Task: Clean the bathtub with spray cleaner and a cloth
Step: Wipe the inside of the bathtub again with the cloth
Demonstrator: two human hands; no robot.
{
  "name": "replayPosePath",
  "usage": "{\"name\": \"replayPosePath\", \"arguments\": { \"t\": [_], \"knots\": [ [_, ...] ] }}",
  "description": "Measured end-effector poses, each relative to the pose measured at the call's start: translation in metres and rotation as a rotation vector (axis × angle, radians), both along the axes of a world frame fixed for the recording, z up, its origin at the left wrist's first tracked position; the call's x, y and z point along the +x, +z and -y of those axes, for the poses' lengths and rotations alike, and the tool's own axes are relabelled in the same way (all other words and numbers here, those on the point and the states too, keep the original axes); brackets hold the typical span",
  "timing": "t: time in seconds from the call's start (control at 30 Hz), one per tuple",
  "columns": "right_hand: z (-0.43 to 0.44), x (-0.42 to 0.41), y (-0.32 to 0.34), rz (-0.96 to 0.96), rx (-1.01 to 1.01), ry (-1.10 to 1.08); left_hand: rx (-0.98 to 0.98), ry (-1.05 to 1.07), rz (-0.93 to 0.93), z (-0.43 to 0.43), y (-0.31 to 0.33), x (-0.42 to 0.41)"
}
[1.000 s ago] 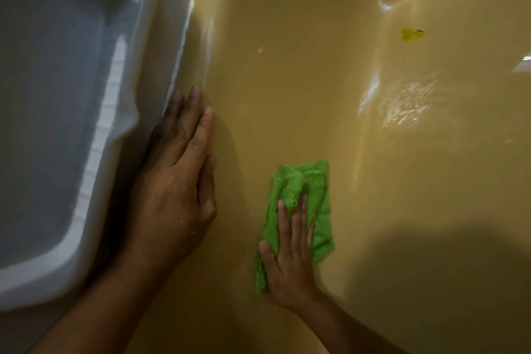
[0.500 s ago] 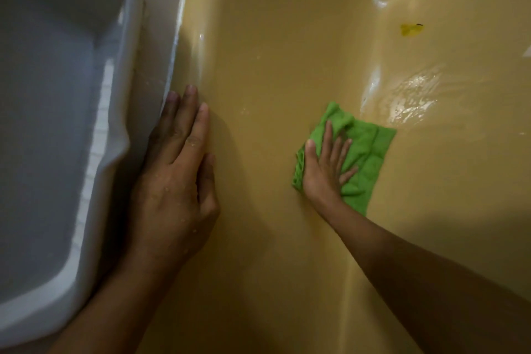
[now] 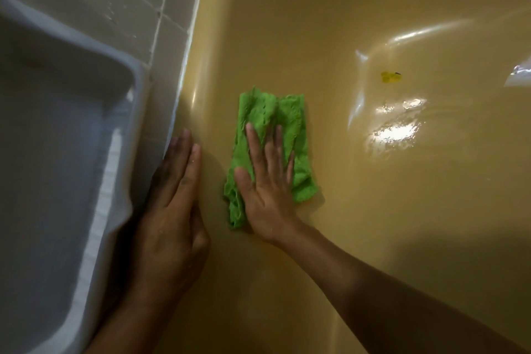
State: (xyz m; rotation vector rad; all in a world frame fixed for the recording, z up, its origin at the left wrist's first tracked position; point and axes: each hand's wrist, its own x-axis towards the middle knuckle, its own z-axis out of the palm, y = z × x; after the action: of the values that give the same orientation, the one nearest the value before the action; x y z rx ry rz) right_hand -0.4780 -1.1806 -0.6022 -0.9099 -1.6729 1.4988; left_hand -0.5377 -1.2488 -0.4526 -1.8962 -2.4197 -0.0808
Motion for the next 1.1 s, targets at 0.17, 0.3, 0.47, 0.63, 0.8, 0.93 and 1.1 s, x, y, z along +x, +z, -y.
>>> {"name": "replayPosePath", "arguments": {
  "t": [0.17, 0.3, 0.47, 0.63, 0.8, 0.93, 1.1],
  "knots": [
    [0.046, 0.015, -0.02, 0.009, 0.169, 0.049, -0.027, -0.004, 0.004, -0.008, 0.001, 0.0],
    [0.089, 0.036, -0.065, 0.1, 0.295, 0.135, -0.032, -0.002, -0.008, -0.017, 0.001, 0.0],
    [0.1, 0.065, -0.143, 0.355, 0.233, 0.237, -0.052, -0.004, -0.082, -0.029, -0.003, -0.005],
    [0.055, 0.067, -0.166, 0.529, -0.028, 0.221, -0.031, -0.046, -0.11, -0.047, -0.006, -0.01],
    [-0.016, 0.038, -0.153, 0.537, -0.2, 0.118, -0.015, -0.047, -0.095, -0.078, -0.007, -0.016],
    [-0.088, 0.011, -0.138, 0.455, -0.313, 0.079, -0.012, -0.062, -0.077, -0.092, -0.008, -0.019],
    [-0.147, -0.017, -0.086, 0.24, -0.375, 0.007, -0.014, -0.048, -0.052, -0.098, -0.007, -0.018]
  ]
}}
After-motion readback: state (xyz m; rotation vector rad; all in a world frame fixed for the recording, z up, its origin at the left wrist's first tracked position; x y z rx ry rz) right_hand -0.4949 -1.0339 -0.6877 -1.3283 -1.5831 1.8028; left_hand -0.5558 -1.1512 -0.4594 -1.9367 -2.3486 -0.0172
